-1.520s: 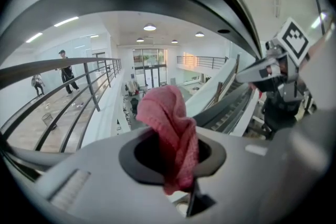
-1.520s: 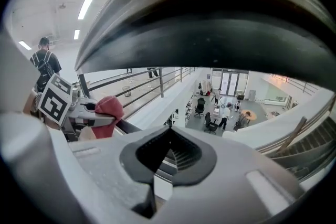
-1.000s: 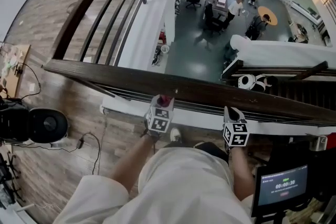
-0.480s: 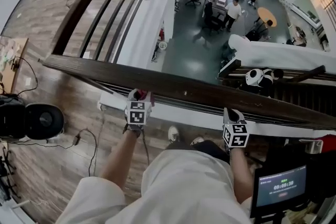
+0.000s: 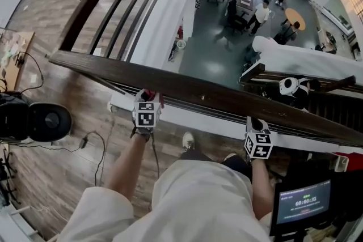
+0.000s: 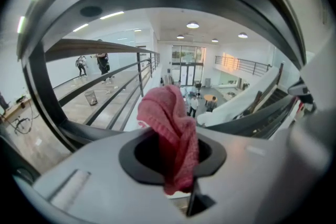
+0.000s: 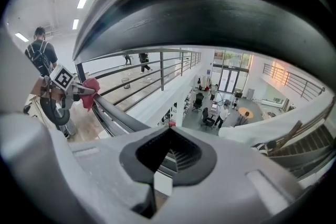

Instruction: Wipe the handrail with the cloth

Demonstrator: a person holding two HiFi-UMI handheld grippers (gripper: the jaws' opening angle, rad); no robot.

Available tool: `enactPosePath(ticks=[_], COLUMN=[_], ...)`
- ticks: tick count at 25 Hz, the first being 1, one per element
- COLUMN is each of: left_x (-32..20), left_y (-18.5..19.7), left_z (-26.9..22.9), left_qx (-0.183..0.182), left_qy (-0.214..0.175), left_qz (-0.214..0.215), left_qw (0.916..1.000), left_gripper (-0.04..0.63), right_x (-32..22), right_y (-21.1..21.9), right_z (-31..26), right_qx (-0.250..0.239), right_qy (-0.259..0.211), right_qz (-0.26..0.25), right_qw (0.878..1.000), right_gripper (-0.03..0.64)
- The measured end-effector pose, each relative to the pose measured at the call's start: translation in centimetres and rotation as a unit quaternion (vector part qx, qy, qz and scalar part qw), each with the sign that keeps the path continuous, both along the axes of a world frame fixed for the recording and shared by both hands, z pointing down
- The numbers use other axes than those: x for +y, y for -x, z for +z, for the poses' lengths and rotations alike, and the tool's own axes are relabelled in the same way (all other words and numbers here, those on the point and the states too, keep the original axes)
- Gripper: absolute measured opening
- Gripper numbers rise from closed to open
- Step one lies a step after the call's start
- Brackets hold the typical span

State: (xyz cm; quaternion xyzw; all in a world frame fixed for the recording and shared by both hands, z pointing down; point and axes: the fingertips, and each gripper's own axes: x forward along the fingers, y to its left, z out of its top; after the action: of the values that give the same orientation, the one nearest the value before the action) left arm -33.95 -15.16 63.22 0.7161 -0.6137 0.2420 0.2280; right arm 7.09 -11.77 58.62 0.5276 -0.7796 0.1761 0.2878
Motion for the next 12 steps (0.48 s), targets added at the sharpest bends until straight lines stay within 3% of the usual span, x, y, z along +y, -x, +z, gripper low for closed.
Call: enactPosePath(ticks=[7, 12], left_x=[-0.1, 0.4], left_y=[-0.4, -3.6], left_z=[-0.2, -0.1], left_qx=[-0.018, -0.006], left_qy=[0.012, 0.02], left_qz=[-0.028, -0.01], left_qw=[0.9994, 0.9997], left_gripper=[0.086, 0.086], right_x=[-0.2, 0.0], right_y=[-2.4, -3.9], right_z=[0.1, 0.6], right_qx=[-0.006, -0.01], right_qy=[0.001, 0.003], right_qz=[0.0, 0.0], right_qw=[1.0, 1.0], right_gripper=[0.003, 0.003])
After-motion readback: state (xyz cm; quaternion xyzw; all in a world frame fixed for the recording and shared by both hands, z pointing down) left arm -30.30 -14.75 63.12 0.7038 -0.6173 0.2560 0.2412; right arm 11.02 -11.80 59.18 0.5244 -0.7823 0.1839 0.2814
